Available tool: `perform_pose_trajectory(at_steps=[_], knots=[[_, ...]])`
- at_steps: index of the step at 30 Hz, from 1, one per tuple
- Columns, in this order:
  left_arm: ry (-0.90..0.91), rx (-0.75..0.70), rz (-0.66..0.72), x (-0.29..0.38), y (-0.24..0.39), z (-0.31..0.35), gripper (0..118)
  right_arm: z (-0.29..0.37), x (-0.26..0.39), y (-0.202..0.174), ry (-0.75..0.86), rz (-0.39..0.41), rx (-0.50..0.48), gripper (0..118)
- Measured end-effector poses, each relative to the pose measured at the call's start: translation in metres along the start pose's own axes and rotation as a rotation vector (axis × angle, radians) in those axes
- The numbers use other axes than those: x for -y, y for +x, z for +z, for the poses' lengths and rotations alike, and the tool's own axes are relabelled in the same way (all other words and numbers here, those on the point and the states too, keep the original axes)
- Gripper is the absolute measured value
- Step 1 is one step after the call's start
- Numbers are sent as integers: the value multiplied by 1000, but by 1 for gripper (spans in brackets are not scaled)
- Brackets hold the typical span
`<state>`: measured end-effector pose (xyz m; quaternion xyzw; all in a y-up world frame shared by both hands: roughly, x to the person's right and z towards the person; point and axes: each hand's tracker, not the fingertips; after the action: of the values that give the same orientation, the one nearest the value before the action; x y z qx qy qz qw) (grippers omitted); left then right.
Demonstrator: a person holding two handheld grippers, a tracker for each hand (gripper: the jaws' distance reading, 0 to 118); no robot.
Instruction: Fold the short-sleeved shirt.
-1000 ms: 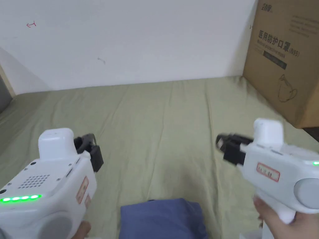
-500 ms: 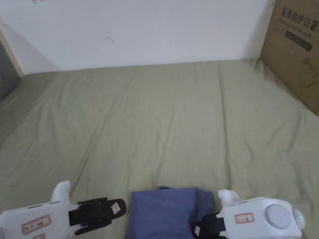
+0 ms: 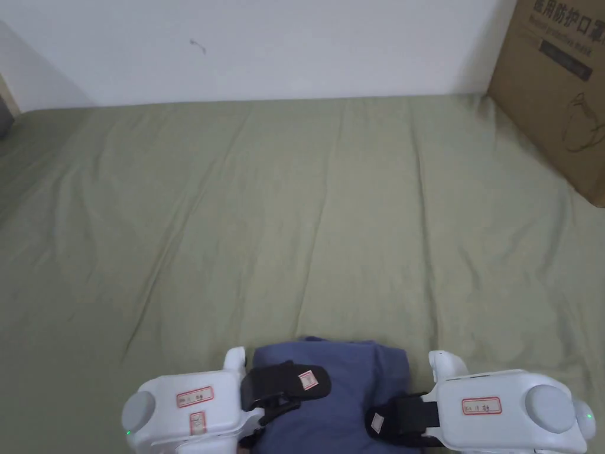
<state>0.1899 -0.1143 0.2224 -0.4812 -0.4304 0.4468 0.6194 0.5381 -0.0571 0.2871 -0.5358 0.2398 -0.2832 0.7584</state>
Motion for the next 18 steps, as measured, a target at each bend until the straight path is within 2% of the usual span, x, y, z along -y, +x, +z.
perform_pose_trajectory(at_steps=[1,2,3,4,5,6,7,9,11,14,18], knots=[[-4,-7,-2,2,0,3,118,0,1,1,4,-23,-9,0],[6,-40,-19,4,-1,10,113,1,1,2,8,-44,-18,0],[23,-102,-33,6,1,20,92,2,2,2,10,-55,-21,0],[27,-255,-43,5,-2,28,27,2,1,3,10,-57,-19,0],[8,-330,-22,8,-11,35,23,4,1,1,11,-57,-27,0],[28,-176,41,11,-12,42,23,5,1,-2,15,-58,-45,0],[54,-120,56,13,4,43,23,7,1,-7,17,-54,-41,0],[79,-202,-36,16,28,55,24,10,0,-16,23,-36,-30,0],[77,-85,-66,15,56,80,24,17,1,-26,28,-2,-48,0],[60,-195,-238,5,93,134,24,29,0,-44,37,35,-92,0],[73,-399,-274,-26,102,228,24,43,-2,-66,48,99,-83,0]])
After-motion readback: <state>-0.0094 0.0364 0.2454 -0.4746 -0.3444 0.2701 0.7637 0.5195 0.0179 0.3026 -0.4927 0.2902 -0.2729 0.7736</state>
